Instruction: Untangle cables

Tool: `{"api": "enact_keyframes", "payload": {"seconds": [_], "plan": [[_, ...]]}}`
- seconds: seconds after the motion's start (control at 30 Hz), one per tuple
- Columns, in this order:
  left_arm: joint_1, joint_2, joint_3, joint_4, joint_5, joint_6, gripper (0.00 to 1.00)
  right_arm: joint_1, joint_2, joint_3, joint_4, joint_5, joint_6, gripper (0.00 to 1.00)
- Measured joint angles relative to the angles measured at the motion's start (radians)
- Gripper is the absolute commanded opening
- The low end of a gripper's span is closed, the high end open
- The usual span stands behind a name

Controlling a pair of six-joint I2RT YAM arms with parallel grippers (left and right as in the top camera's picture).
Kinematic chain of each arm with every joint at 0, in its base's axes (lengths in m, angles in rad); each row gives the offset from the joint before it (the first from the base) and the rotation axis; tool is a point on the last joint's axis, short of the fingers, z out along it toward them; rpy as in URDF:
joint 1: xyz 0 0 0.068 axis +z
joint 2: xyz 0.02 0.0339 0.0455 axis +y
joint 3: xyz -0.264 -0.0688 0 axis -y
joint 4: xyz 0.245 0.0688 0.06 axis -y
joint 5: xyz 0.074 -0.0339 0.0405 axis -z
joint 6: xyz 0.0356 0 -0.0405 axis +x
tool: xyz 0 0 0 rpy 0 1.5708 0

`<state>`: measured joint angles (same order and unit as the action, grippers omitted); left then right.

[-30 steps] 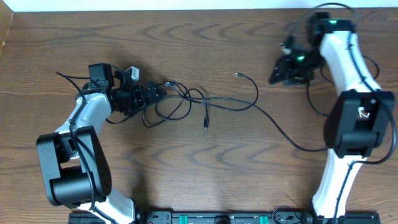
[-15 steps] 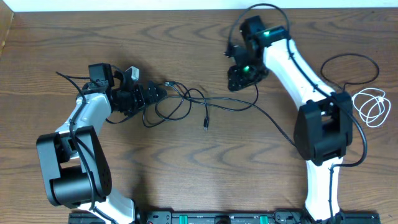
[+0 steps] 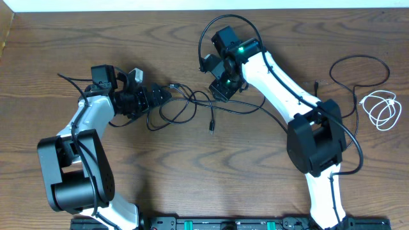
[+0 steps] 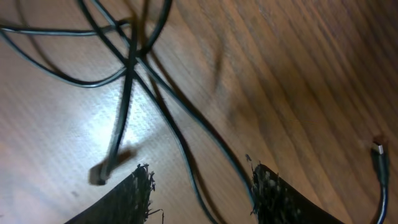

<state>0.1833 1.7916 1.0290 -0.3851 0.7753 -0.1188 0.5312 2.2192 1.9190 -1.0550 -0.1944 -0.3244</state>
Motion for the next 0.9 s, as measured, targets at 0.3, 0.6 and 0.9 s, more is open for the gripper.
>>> {"api": "enact_keyframes", "payload": {"seconds": [0.3,0.6,0.9], "plan": [[0.0,0.0,0.0,0.0,0.0,0.0,0.98,0.007,0.1,-0.008,0.048,-0.014,0.021,0.32],[0.0,0.0,0.0,0.0,0.0,0.0,0.98,-0.007,0.096,0.024,0.096,-0.042,0.111,0.61],[0.0,0.0,0.0,0.0,0.0,0.0,0.98,-0.008,0.038,0.049,0.097,-0.222,0.151,0.61]]}}
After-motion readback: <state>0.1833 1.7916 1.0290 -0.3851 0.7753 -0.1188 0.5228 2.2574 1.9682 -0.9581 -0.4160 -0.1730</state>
